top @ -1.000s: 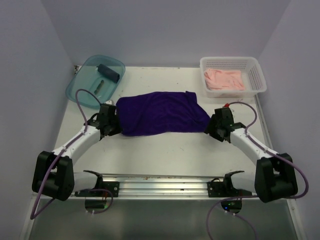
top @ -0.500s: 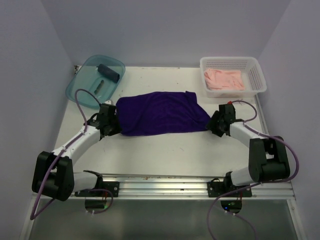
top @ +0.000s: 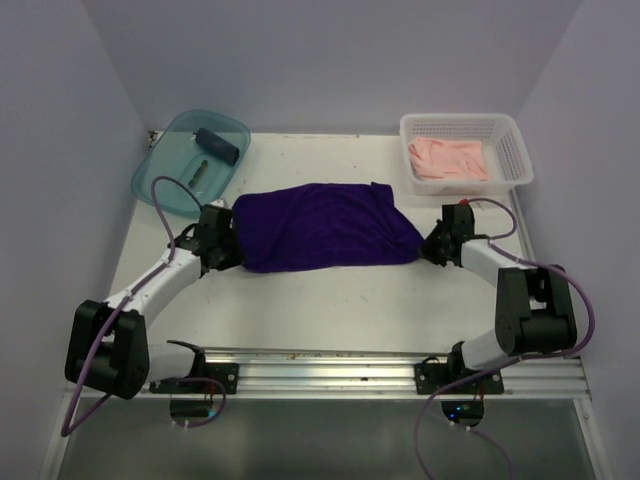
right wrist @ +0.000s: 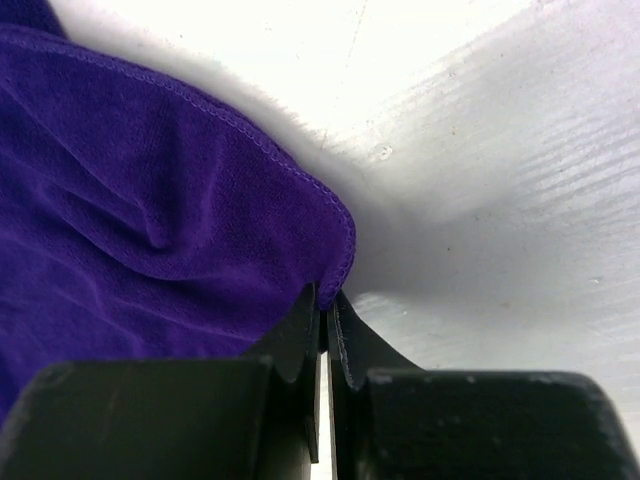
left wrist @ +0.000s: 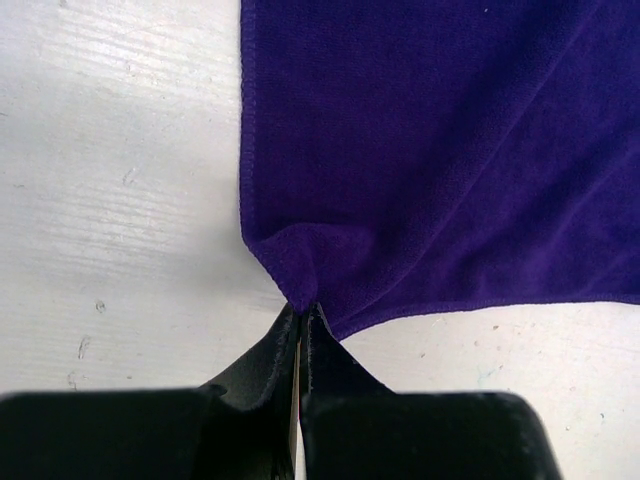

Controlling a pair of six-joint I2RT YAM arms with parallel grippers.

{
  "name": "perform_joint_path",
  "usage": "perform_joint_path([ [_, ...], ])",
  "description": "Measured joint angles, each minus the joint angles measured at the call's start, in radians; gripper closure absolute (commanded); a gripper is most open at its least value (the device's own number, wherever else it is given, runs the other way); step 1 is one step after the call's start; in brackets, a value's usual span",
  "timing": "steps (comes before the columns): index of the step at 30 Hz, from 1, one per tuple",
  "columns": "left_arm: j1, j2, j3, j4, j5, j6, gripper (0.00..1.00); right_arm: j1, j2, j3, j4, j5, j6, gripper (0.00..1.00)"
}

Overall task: Roll the towels
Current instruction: Flatten the towel

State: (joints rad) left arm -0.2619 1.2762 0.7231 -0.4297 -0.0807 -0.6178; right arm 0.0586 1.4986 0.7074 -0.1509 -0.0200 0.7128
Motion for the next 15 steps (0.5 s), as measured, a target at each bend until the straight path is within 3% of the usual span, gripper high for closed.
perform_joint_path([
  [3, 0.0, -0.002, 0.035, -0.029, -0.006, 0.003, 1.0, 0.0, -0.025, 0.005, -0.032, 0.001, 0.0, 1.0],
  [8, 0.003, -0.037, 0.179, -0.116, -0.032, 0.04, 1.0, 0.0, -0.212, 0.101, -0.147, 0.01, -0.029, 1.0],
  [15, 0.014, -0.123, 0.54, -0.223, -0.071, 0.091, 1.0, 0.0, -0.466, 0.317, -0.219, 0.037, -0.07, 1.0],
])
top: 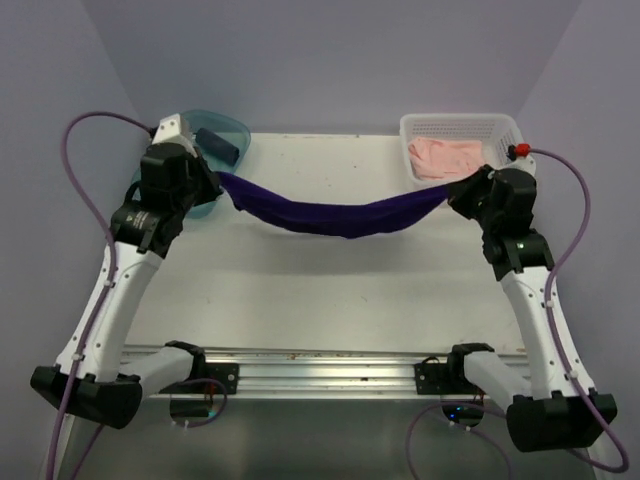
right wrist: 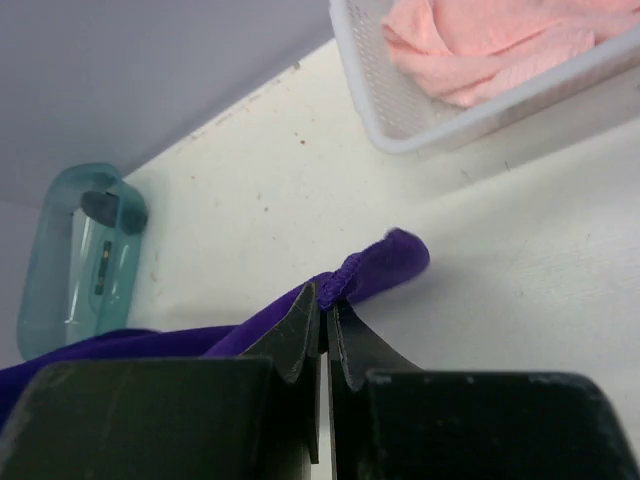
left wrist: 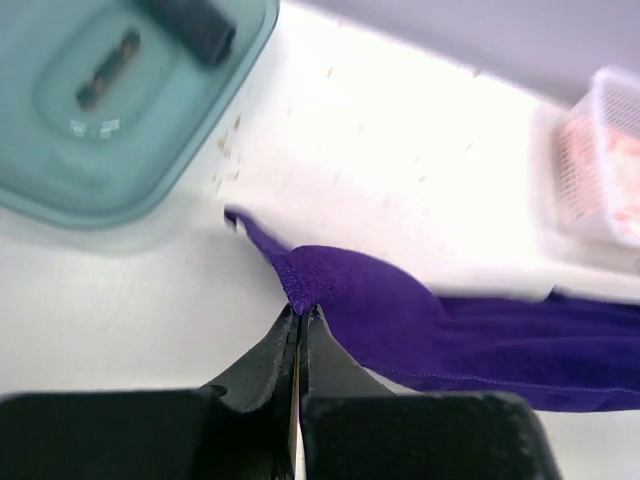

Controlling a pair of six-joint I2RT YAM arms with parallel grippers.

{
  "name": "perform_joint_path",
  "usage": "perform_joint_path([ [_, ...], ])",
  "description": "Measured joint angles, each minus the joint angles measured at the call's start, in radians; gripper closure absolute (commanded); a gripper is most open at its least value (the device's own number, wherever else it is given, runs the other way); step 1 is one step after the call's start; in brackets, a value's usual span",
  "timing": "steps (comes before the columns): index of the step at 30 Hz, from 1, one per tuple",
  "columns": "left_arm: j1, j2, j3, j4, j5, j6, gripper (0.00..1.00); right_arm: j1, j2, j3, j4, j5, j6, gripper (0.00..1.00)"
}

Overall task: Roll the towels
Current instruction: Flatten the towel

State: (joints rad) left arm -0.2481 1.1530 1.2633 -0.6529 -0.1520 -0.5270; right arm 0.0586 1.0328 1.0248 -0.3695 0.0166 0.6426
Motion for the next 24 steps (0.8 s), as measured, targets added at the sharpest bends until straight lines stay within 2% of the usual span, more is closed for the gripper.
perform_joint_path([
  [4, 0.001, -0.073, 0.166, -0.039, -0.011, 0.016, 1.0, 0.0, -0.095, 0.073, -0.068, 0.011, -0.009, 1.0],
  [9, 0.001, -0.151, 0.299, -0.1, -0.027, 0.024, 1.0, 0.0, -0.205, 0.147, -0.194, 0.031, -0.024, 1.0],
  [16, 0.001, -0.271, 0.381, -0.196, -0.031, 0.049, 1.0, 0.0, -0.377, 0.321, -0.373, 0.053, -0.064, 1.0],
  [24, 0.001, -0.463, 0.403, -0.226, 0.012, 0.076, 1.0, 0.016, -0.494, 0.51, -0.487, 0.05, -0.088, 1.0],
])
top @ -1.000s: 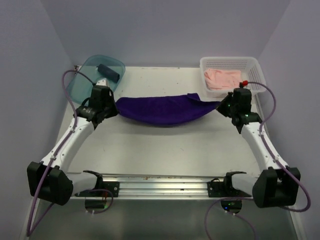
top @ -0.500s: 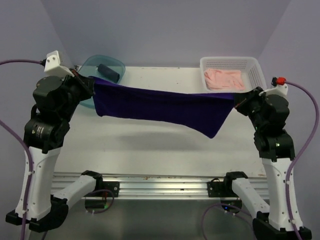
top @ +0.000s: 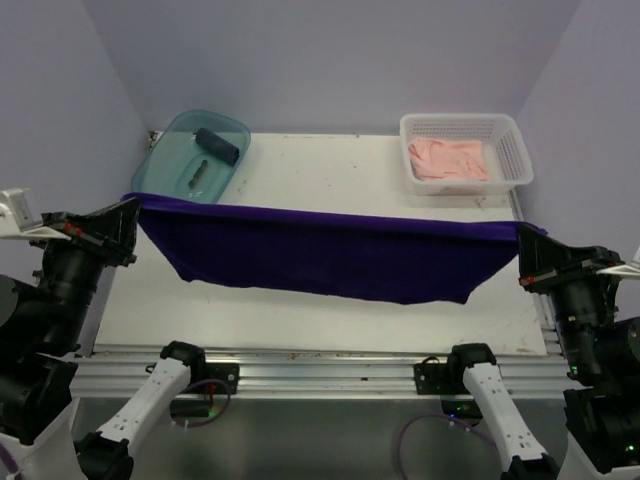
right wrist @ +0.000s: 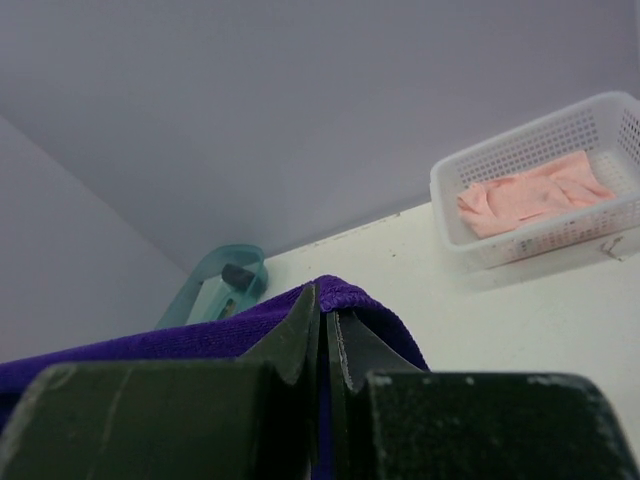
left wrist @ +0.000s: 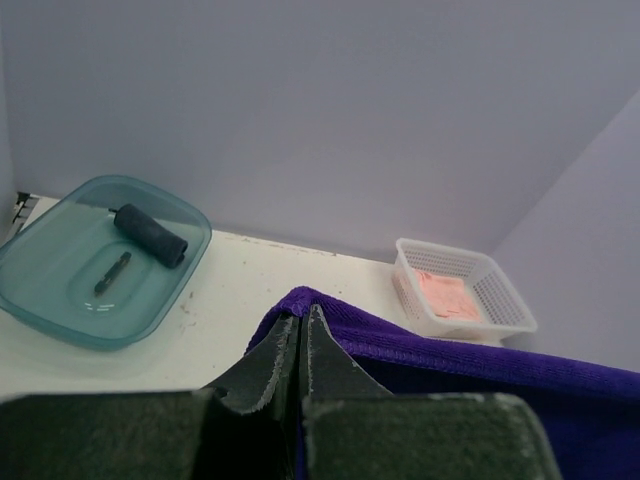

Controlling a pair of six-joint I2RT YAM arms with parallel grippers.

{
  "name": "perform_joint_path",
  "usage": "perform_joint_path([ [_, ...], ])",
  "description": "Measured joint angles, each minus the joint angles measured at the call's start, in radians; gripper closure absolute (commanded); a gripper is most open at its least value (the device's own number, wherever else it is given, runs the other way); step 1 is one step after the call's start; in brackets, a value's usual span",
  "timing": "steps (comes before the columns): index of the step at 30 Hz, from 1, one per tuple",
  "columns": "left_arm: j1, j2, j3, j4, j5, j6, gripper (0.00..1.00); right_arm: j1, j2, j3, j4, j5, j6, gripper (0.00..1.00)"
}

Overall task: Roll the towels
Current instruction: Flatten the towel

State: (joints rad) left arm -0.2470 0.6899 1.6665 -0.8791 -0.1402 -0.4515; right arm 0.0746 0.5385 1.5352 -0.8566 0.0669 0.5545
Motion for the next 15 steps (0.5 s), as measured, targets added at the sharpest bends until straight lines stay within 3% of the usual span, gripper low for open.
perform_joint_path([
  [5, 0.0, -0.034, -0.027, -0.005, 0.021, 0.0, 1.0, 0.006, -0.026, -0.05, -0.035, 0.0, 0.0, 1.0],
  [10, 0.0, -0.021, -0.247, 0.005, -0.001, -0.005, 1.0, 0.005, -0.034, -0.254, -0.022, 0.021, -0.005, 1.0],
  [15, 0.0, 0.197, -0.453, 0.051, -0.03, -0.013, 1.0, 0.005, 0.089, -0.548, 0.068, 0.027, 0.0, 1.0],
])
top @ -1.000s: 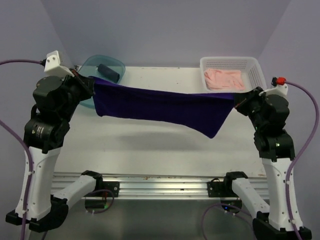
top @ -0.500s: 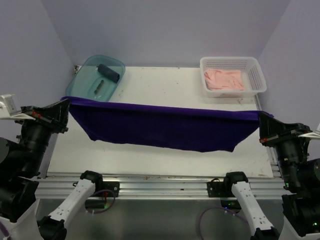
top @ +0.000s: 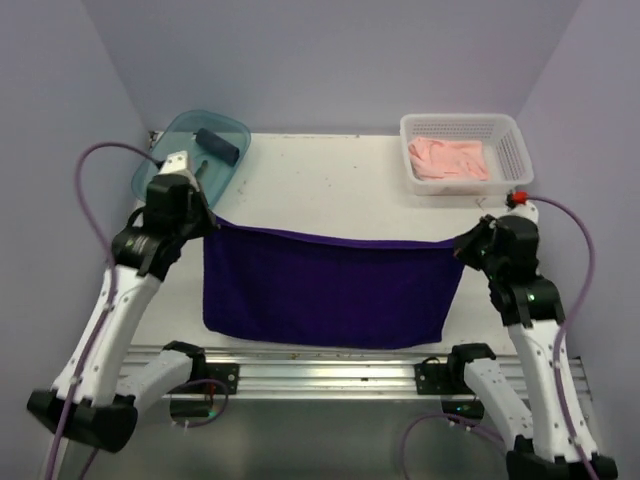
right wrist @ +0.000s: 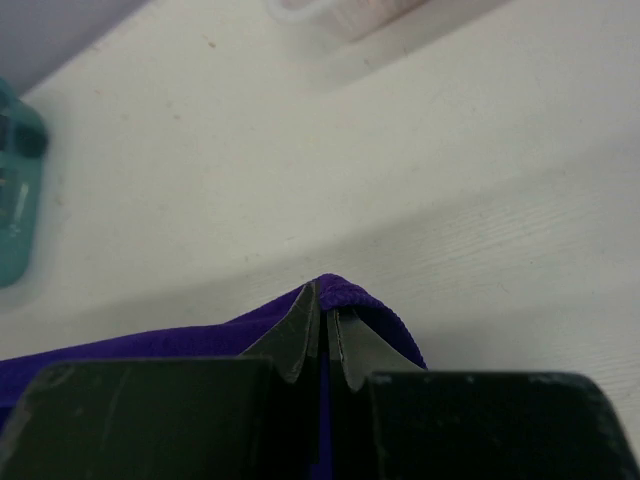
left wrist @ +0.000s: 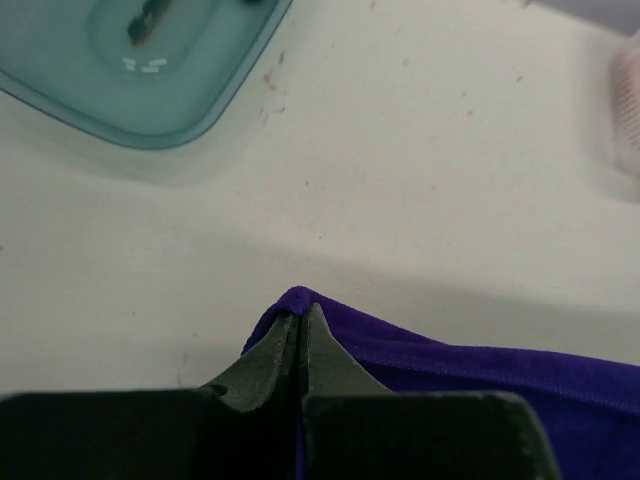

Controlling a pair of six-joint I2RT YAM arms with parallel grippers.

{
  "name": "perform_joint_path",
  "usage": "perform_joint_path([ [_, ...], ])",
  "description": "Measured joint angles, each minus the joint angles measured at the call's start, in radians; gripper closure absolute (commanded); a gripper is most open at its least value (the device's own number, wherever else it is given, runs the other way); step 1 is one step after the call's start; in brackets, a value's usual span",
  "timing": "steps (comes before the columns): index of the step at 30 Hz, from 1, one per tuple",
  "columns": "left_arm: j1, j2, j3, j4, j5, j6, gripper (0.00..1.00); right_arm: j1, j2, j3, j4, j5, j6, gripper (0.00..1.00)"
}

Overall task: Roll the towels
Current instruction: Flatten the towel, then fold the towel

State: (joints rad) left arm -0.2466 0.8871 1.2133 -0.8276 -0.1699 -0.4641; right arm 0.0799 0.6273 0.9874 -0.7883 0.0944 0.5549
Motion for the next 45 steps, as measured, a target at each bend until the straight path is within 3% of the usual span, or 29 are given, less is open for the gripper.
perform_joint_path([
  [4, 0.001, 0.284, -0.101, 0.088, -0.001, -0.009, 1.0, -0.001, 0.268, -0.131, 0.154, 0.013, 0.014, 1.0],
  [9, 0.012, 0.539, -0.081, 0.159, -0.003, -0.015, 1.0, -0.001, 0.652, -0.115, 0.298, 0.02, 0.021, 1.0],
  [17, 0.138, 0.744, 0.044, 0.243, 0.078, -0.023, 1.0, -0.001, 0.889, 0.066, 0.396, 0.021, 0.022, 1.0],
  [25, 0.185, 0.746, 0.069, 0.261, 0.137, -0.022, 1.0, -0.001, 0.85, 0.071, 0.432, 0.0, 0.022, 1.0],
  [32, 0.185, 0.514, -0.23, 0.279, 0.177, -0.023, 1.0, 0.0, 0.6, -0.177, 0.401, -0.037, 0.029, 1.0],
  [36, 0.185, 0.474, -0.352, 0.281, 0.196, -0.025, 1.0, 0.0, 0.527, -0.273, 0.372, -0.059, 0.029, 1.0],
  [45, 0.185, 0.474, -0.41, 0.288, 0.196, -0.051, 1.0, 0.0, 0.441, -0.395, 0.33, -0.08, 0.04, 1.0],
])
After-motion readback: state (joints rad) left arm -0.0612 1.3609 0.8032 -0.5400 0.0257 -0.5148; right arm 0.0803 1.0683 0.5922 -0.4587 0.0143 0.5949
